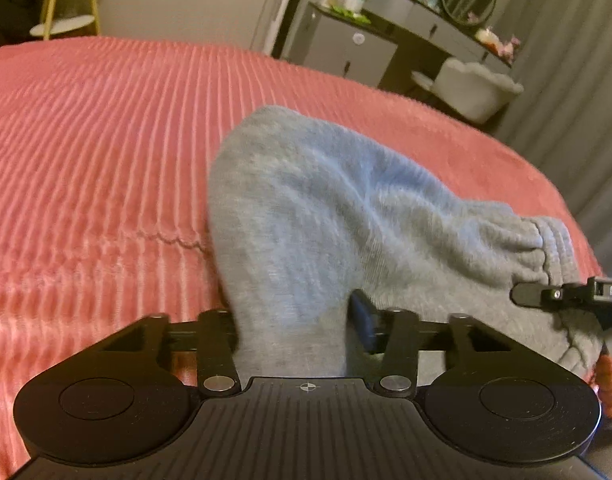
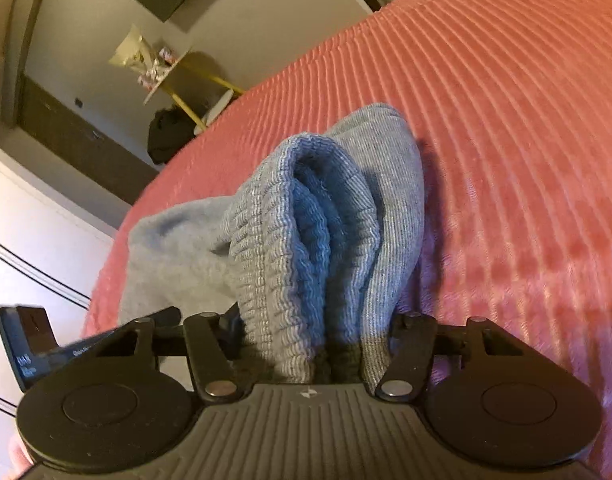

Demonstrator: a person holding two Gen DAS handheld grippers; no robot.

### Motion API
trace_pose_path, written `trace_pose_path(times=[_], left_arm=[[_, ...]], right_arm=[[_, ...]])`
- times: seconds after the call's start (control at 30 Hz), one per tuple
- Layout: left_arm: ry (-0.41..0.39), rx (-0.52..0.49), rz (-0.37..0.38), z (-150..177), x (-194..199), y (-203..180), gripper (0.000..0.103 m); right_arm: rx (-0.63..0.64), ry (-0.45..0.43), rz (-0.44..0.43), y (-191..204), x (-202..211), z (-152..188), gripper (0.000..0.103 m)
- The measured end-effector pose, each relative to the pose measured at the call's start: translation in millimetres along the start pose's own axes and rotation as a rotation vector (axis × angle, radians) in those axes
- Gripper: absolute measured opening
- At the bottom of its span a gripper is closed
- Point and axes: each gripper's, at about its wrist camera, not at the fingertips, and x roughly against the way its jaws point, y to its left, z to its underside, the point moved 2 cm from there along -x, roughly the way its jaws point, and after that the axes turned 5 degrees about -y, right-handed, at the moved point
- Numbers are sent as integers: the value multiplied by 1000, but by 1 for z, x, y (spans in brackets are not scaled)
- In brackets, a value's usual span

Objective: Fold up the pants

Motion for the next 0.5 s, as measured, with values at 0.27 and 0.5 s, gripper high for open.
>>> trace_pose_path(times=[0.27, 0.5], left_arm=[[56, 55, 19, 2, -16, 13, 79], [55, 25, 56, -3, -25, 9, 70]], right_arm=[[-2, 7, -24, -6, 10, 3, 61], [-56, 60, -50, -14, -10, -3, 79]])
